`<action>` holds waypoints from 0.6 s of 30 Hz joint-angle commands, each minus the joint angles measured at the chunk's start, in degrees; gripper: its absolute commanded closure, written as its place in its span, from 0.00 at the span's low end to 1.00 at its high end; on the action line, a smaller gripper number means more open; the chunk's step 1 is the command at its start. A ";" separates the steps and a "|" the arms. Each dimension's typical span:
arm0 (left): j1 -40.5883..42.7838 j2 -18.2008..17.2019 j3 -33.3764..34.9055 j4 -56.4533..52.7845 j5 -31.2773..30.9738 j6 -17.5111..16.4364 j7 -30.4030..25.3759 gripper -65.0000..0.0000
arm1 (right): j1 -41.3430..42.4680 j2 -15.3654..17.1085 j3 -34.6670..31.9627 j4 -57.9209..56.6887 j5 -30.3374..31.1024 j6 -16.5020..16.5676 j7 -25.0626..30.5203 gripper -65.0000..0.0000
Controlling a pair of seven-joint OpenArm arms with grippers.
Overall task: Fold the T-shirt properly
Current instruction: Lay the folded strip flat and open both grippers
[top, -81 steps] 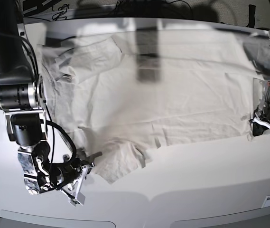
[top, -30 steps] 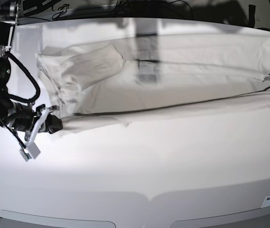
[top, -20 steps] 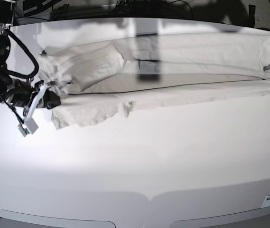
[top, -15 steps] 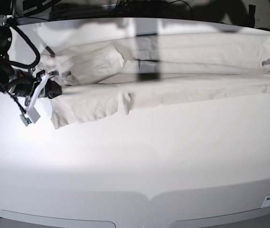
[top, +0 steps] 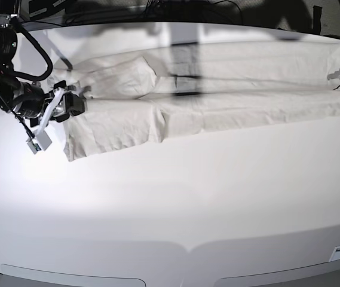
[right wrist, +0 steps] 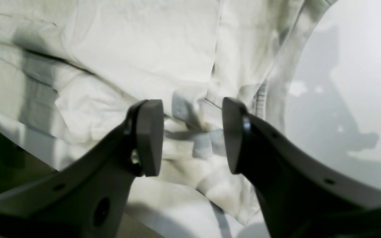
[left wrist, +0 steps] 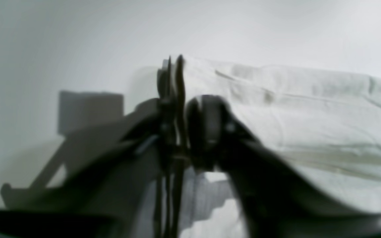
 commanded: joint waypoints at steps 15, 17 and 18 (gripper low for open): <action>-0.15 -1.92 -15.34 5.99 -9.64 -0.26 11.93 0.59 | 3.61 0.94 0.44 0.98 2.60 0.07 2.58 0.55; -0.15 -1.95 -15.63 5.99 -12.72 -0.31 17.14 0.59 | 3.61 0.94 0.44 0.98 2.60 0.07 2.58 0.55; -0.17 -1.81 -15.63 5.97 -13.99 -1.11 19.74 0.59 | 3.61 0.94 0.44 0.98 2.60 0.04 2.58 0.55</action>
